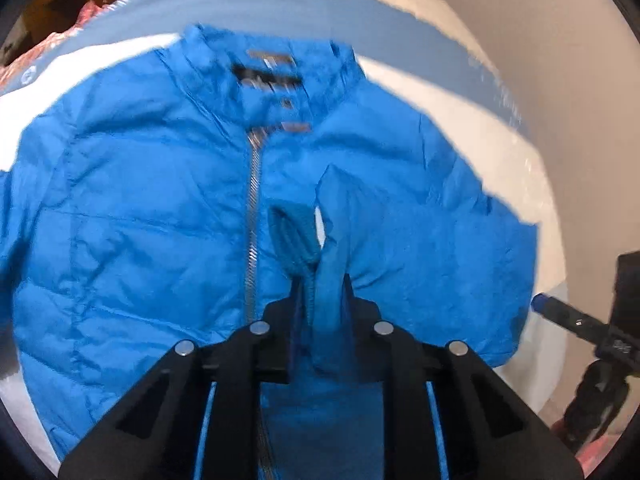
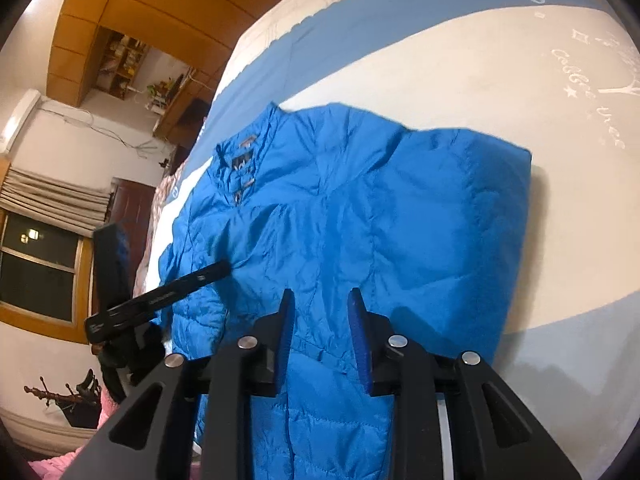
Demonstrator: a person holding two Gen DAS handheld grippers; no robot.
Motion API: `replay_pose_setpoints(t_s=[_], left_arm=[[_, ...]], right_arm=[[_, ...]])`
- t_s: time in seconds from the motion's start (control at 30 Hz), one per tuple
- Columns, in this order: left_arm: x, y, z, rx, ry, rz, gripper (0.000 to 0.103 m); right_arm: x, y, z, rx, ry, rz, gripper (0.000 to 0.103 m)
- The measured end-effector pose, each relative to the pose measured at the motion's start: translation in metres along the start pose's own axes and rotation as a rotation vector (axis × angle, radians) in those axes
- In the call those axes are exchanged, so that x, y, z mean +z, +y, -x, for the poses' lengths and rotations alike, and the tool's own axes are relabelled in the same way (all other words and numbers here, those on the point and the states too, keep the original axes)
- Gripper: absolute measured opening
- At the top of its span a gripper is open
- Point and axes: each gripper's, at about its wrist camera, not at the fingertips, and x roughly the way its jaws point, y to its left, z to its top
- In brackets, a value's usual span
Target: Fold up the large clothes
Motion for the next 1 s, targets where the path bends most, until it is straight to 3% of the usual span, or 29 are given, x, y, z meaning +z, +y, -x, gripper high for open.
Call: replay_pose_setpoints(t_s=[0.17, 0.3, 0.47, 0.63, 0.73, 0.9, 1.0], left_arm=[[0.01, 0.039, 0.047, 0.057, -0.124, 0.059, 0.015], [0.014, 0.074, 0.071, 0.192, -0.186, 0.092, 0.015], [0.009, 0.119, 0.066, 0.238, -0.137, 0.168, 0.016], [0.001, 0.137, 0.033, 0.301, -0.078, 0.178, 0.026], [-0.002, 0.146, 0.021, 0.299, -0.071, 0.174, 0.031], [-0.003, 0.155, 0.015, 0.275, -0.079, 0.176, 0.033], [-0.001, 0.157, 0.025, 0.274, -0.07, 0.181, 0.039]], right_arm=[[0.008, 0.01, 0.002, 0.024, -0.021, 0.033, 0.031], [0.014, 0.021, -0.012, 0.038, -0.004, 0.073, 0.031], [0.017, 0.03, -0.044, 0.052, 0.041, 0.091, 0.031], [0.018, 0.022, -0.079, -0.047, 0.095, 0.07, 0.031], [0.014, 0.007, -0.098, -0.075, 0.129, 0.03, 0.027], [0.009, -0.01, -0.113, -0.058, 0.11, -0.017, 0.014], [0.008, -0.003, -0.106, -0.093, 0.108, 0.002, 0.014]])
